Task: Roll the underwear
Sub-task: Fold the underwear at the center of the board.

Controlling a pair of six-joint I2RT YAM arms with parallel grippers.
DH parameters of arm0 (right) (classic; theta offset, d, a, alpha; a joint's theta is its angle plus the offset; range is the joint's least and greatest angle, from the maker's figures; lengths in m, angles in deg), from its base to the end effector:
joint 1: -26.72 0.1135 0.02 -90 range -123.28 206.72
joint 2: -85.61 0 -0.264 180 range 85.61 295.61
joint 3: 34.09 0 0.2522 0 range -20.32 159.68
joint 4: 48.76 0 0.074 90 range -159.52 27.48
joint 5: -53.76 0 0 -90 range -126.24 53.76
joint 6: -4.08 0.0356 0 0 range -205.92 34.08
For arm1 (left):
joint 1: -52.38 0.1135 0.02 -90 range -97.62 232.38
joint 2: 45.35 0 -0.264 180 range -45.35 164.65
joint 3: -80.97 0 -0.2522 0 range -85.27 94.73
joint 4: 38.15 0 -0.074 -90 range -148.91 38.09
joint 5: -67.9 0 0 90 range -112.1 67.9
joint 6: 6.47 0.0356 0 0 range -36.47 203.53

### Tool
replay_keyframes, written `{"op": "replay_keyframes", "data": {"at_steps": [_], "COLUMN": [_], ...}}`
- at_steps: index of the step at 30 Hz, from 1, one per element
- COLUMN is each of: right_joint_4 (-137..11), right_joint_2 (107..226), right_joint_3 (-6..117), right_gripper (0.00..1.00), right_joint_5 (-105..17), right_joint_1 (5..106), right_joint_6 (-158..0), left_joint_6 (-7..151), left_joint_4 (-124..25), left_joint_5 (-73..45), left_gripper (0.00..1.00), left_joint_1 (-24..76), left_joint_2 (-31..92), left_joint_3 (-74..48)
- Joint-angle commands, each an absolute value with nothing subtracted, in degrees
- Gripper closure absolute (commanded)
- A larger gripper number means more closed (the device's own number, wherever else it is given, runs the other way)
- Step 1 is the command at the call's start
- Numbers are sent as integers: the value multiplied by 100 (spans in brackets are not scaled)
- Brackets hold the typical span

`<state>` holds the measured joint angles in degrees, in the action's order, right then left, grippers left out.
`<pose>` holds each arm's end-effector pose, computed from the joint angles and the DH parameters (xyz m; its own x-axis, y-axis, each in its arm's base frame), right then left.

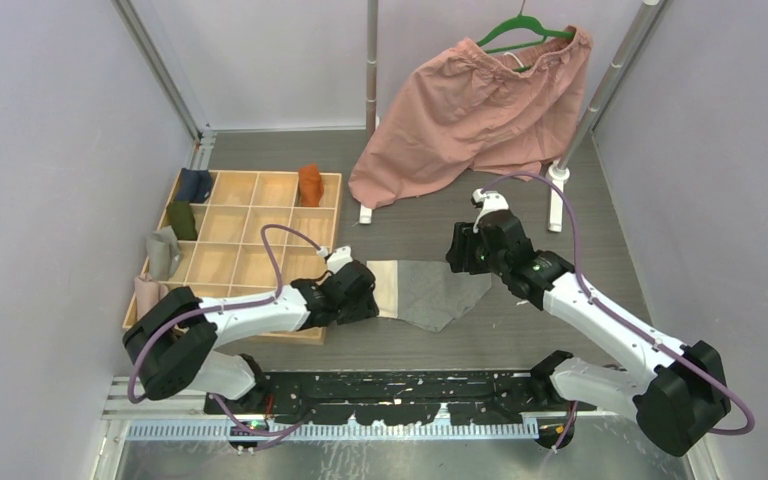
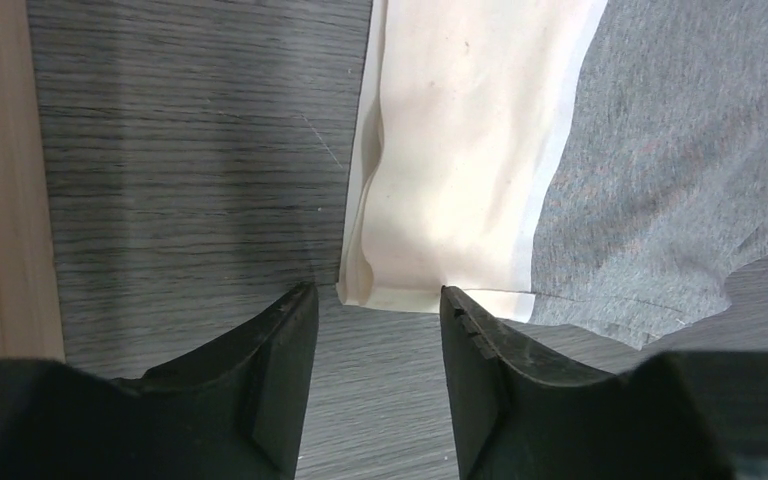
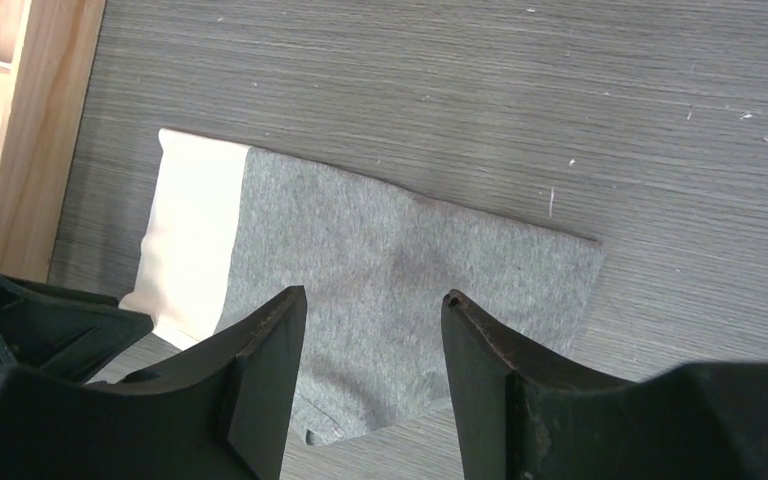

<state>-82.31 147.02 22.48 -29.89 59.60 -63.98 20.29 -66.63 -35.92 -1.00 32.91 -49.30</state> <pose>0.1959 0.1219 0.2561 -0.6582 0.0167 -0.7527 -0.2381 0.9438 0.2291 0.1541 -0.1932 0.1605 -0.8519 -0.3073 -0.4241 -0.1308 0.9089 -0.3960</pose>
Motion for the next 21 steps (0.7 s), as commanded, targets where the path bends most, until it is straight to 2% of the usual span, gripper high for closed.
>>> {"op": "replay_keyframes", "data": {"at_steps": [1, 8, 14, 21], "right_joint_4": [-8334, -8443, -7680, -7823], "right_joint_2": [14478, 14363, 13943, 14130], "right_joint_3": [2400, 2411, 1938, 2249], "right_gripper": [42, 41, 38, 36], "right_joint_5": [-2813, -2859, -3324, -3786], "right_joint_1": [5979, 5982, 6017, 6014], "right_joint_6": [-6568, -6720, -7089, -7173], "left_joint_6": [1903, 1874, 1898, 2004], "left_joint_4": [-6545, -6513, -6470, -6300], "left_joint_5": [-3520, -3627, -3854, -3889], "left_gripper": [53, 70, 76, 94], "left_joint_1": [-132, -131, -125, -38], "left_joint_2": [3464, 3430, 3420, 3508], "left_joint_3": [-4912, -4978, -5006, -5038]}}
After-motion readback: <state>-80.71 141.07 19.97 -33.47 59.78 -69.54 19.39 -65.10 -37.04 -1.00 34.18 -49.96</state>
